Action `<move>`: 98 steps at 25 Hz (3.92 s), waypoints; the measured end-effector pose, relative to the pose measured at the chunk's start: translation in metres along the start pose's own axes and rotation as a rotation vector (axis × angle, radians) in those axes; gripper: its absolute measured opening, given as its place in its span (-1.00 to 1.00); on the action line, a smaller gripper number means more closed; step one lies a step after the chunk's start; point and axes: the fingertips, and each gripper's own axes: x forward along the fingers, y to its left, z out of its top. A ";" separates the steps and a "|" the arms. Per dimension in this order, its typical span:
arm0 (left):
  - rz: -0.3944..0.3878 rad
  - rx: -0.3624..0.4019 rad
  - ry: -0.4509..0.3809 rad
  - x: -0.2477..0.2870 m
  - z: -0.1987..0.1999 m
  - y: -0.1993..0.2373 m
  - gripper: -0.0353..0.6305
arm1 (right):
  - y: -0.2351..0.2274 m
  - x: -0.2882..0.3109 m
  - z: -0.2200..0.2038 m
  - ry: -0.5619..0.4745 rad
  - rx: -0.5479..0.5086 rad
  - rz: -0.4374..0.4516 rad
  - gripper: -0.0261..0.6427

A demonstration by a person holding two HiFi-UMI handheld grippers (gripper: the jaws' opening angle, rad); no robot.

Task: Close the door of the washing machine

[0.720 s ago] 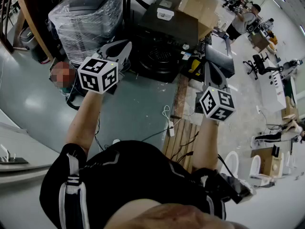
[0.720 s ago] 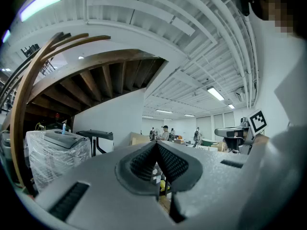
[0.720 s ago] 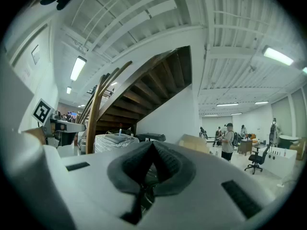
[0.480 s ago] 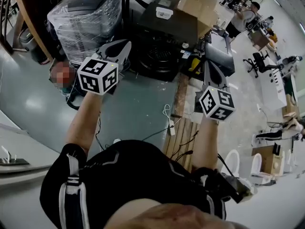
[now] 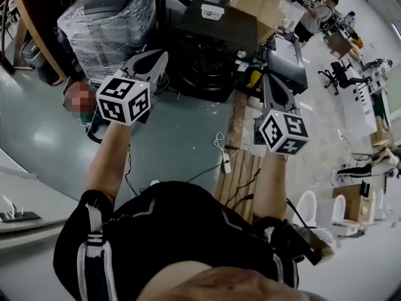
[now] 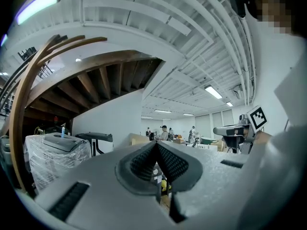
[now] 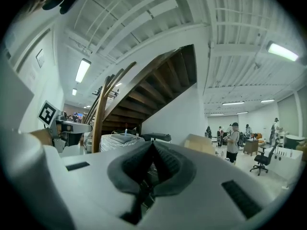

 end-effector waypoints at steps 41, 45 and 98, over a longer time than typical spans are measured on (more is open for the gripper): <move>0.017 0.036 -0.013 -0.047 -0.016 0.124 -0.88 | 0.104 0.055 -0.014 0.045 -0.098 -0.057 -0.91; 0.027 0.020 -0.003 -0.048 -0.027 0.142 -0.88 | 0.116 0.071 -0.024 0.069 -0.096 -0.039 -0.91; -0.113 0.124 0.266 0.311 -0.135 0.374 -0.88 | 0.008 0.495 -0.095 0.102 -0.028 0.093 -0.91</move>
